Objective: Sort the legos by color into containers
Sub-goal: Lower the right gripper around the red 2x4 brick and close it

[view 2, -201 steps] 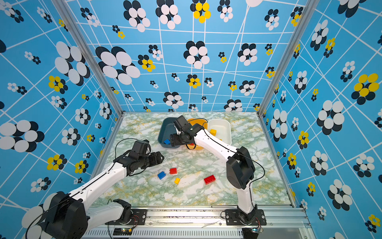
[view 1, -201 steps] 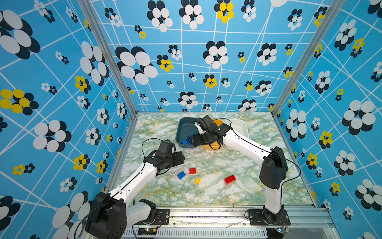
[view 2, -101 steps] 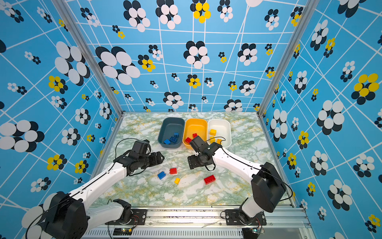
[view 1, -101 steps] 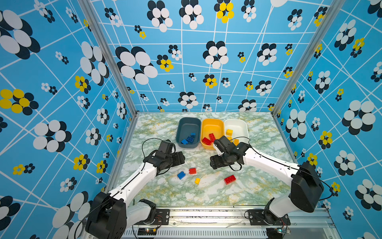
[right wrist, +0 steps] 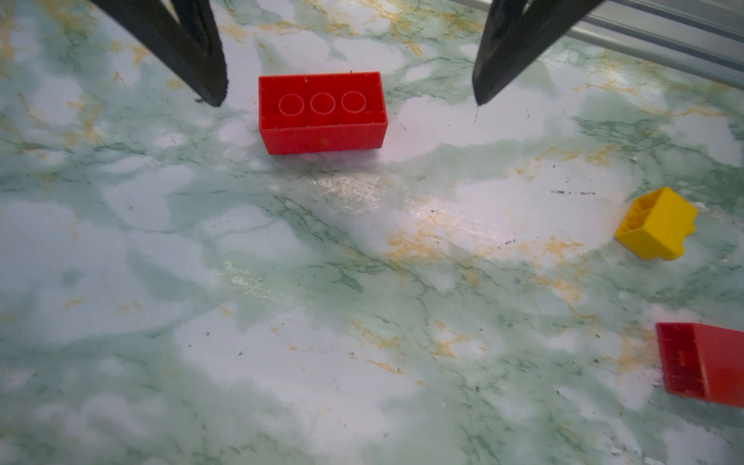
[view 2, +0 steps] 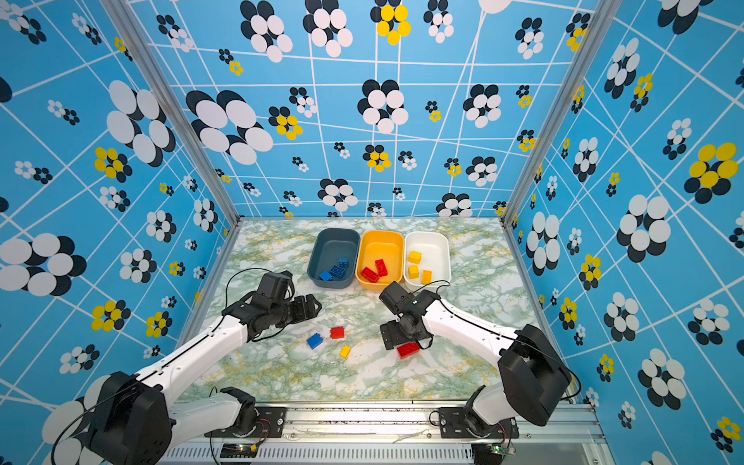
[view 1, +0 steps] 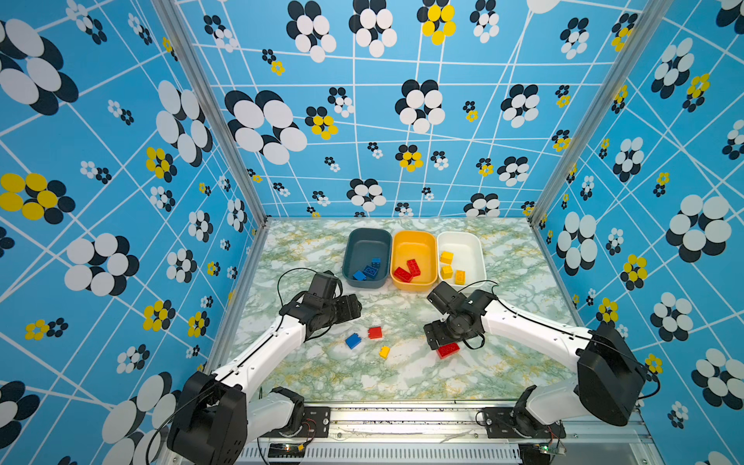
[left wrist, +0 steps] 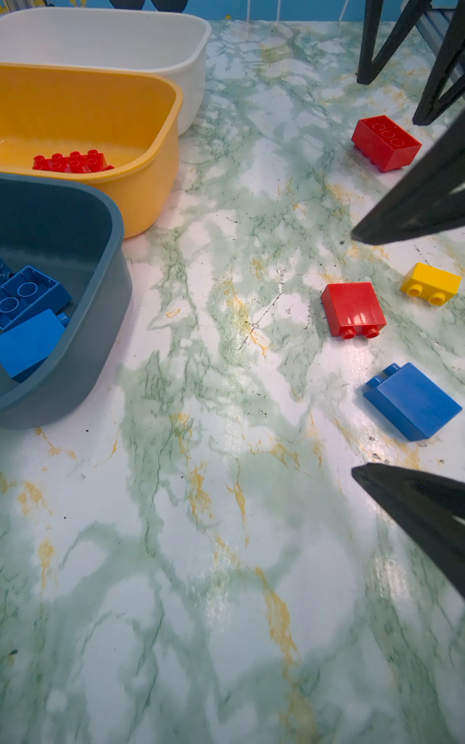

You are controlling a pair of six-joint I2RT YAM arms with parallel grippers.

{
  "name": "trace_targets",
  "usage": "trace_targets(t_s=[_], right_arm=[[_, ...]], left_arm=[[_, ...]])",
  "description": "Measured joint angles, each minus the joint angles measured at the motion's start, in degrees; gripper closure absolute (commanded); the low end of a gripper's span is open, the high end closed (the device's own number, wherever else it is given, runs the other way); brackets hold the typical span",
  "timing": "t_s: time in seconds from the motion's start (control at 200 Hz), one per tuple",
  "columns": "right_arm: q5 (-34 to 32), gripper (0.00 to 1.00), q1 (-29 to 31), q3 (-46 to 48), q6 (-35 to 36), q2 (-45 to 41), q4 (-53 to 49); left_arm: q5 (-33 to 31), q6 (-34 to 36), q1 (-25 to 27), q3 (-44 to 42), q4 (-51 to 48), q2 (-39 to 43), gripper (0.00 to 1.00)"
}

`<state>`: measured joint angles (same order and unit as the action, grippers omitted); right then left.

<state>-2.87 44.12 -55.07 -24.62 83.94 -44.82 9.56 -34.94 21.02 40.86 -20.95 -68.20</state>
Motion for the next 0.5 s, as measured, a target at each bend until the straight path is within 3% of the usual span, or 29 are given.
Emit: trace_targets(t_s=[0.5], right_arm=[[0.0,0.03,0.0,2.5,0.3,4.1,-0.7]], left_arm=[[0.1,0.0,0.0,0.0,0.0,0.0,0.12]])
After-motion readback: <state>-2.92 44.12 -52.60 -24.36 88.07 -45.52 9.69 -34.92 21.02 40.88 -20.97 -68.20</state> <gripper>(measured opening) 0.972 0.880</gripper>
